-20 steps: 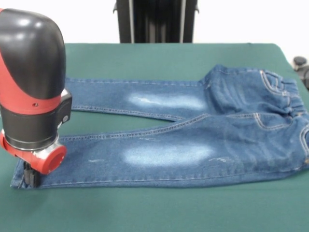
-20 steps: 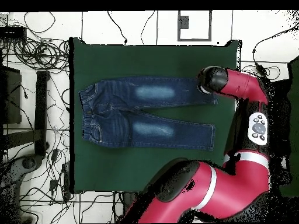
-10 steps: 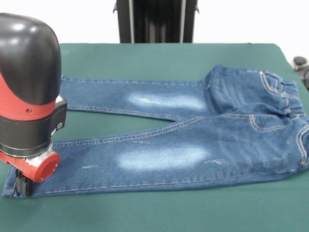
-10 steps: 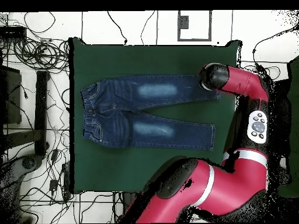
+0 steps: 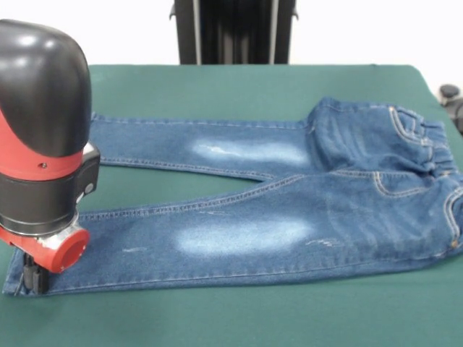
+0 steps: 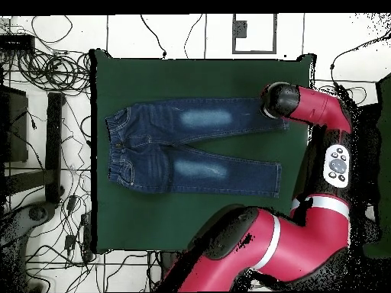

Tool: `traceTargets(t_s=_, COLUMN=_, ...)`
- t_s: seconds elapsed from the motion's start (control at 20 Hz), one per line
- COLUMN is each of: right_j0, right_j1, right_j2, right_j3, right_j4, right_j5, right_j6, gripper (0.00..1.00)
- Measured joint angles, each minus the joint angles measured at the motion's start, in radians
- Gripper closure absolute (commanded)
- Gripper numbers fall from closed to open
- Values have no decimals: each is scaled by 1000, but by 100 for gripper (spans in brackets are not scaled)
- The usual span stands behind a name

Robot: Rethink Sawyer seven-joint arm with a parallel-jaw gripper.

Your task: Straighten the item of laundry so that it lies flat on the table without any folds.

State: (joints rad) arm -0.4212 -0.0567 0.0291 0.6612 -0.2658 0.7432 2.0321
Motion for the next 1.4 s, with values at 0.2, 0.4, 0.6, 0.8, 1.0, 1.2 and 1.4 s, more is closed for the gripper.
traceTargets(t_s=0.2, right_j0=-1, right_j1=0, right_j2=-1, right_j3=0, right_j4=-1, right_j5=0, right_j6=0, gripper=0)
traceTargets(t_s=0.4, right_j0=-5, right_j1=-3, right_j2=-5, right_j3=-2, right_j4=-1, right_j5=0, right_j6=0, gripper=0)
traceTargets(t_s=0.6, right_j0=-2, right_j1=-5, right_j2=-9, right_j3=2, right_j4=-2, right_j5=-1, right_j6=0, gripper=0)
traceTargets(t_s=0.8, right_j0=10, right_j1=-19, right_j2=-23, right_j3=22, right_j4=-2, right_j5=10, right_j6=0, gripper=0)
traceTargets(t_s=1.0, right_j0=18, right_j1=-47, right_j2=-28, right_j3=55, right_j4=2, right_j5=43, right_j6=0, gripper=0)
traceTargets(t_s=1.2, right_j0=22, right_j1=-88, right_j2=-31, right_j3=111, right_j4=13, right_j5=104, right_j6=0, gripper=0)
traceTargets(t_s=1.4, right_j0=25, right_j1=-124, right_j2=-37, right_j3=166, right_j4=14, right_j5=140, right_j6=0, gripper=0)
